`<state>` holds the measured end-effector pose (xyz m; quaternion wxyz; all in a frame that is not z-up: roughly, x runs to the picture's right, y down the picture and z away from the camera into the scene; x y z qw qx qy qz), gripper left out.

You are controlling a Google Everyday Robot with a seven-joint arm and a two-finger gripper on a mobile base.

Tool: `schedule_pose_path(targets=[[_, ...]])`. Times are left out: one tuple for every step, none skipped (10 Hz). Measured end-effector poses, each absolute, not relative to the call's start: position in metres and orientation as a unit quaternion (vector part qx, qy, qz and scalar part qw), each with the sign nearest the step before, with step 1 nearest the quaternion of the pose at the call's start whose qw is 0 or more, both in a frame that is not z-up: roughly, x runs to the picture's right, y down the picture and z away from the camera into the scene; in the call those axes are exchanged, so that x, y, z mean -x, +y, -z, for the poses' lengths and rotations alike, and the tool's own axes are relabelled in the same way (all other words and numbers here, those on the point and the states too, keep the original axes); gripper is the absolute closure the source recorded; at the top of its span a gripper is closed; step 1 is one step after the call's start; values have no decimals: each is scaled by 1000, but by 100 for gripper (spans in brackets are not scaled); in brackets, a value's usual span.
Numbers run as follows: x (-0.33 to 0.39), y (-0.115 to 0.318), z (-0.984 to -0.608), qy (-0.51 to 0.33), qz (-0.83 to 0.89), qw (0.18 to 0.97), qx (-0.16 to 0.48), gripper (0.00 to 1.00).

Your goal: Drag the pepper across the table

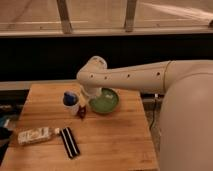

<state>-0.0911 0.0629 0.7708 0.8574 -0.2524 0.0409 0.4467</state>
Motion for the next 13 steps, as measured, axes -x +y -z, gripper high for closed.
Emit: schedule_pose_path(targets=[[97, 71, -774, 40, -443, 856, 263, 38], [108, 81, -776, 36, -438, 855, 277, 38], [120, 90, -774, 30, -429, 855, 289, 38], [123, 95, -773, 28, -425, 855, 296, 38], [127, 103, -768, 26, -421, 855, 303, 38], [135, 115, -760, 22, -413, 856, 311, 38], [142, 124, -754, 19, -407, 857, 317, 38], [150, 134, -747, 17, -400, 857, 324, 38], [156, 144, -745, 19, -391, 857, 334, 38], [162, 152, -747, 20, -384, 857, 342, 38], [166, 155, -752, 23, -380, 857, 346, 38], [170, 157, -758, 27, -376, 857, 350, 38], [172, 156, -769, 33, -376, 856, 353, 38]])
